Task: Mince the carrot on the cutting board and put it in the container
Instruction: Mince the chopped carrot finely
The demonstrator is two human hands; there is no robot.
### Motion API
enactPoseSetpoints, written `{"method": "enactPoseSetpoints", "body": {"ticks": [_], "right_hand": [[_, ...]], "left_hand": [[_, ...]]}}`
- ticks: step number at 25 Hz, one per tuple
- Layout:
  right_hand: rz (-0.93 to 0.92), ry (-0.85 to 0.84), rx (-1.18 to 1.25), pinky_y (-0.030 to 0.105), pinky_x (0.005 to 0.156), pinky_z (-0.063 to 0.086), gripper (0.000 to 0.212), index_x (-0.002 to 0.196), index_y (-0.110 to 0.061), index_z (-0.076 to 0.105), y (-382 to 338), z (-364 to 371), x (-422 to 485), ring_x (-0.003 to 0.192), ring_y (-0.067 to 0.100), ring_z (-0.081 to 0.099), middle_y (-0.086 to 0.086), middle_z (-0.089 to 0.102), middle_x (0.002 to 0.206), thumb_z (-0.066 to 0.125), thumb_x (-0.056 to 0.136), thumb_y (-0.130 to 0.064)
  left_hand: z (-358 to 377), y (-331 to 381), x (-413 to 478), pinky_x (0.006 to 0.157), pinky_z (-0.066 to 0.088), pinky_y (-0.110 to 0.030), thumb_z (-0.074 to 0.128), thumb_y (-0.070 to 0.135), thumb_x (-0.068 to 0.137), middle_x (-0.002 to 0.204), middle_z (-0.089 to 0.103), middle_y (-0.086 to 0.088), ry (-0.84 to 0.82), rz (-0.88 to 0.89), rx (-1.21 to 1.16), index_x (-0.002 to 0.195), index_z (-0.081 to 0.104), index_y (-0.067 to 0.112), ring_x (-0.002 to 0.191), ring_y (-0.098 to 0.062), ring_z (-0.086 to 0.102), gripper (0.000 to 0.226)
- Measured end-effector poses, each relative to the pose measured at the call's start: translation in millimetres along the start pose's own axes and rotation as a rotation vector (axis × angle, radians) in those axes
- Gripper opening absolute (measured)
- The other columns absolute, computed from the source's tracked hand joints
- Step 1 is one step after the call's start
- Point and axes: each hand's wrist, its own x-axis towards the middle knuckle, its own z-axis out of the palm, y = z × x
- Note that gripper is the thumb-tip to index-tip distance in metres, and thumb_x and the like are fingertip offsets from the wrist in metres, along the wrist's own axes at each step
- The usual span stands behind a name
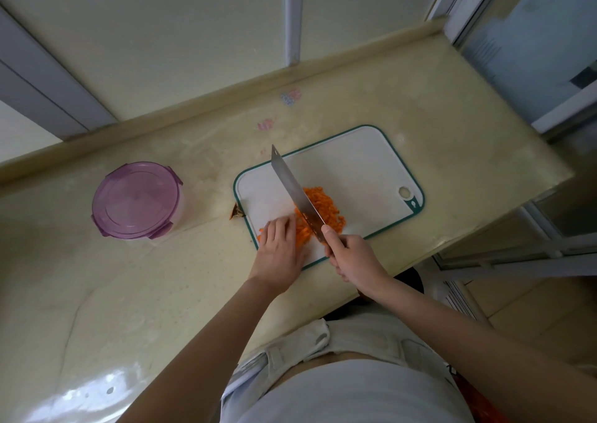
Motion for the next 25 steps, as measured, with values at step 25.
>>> {"method": "enactPoseSetpoints", "body": {"ticks": [25], "right_hand": [[-0.031, -0.02, -0.233, 0.027, 0.051, 0.032, 0.058, 0.057, -0.01, 0.042, -2, 12, 2, 0.043, 0.013, 0.037, 0.0, 0.04, 0.049, 0.032, 0.1, -0.047]], "left_hand": [[27, 14, 2, 0.082, 0.053, -0.04, 0.07, -0.006, 0.066, 0.097, 0.056, -0.019, 0.251, -0.102, 0.002, 0.112, 0.057, -0.005, 0.091, -0.033, 0.057, 0.048]]}}
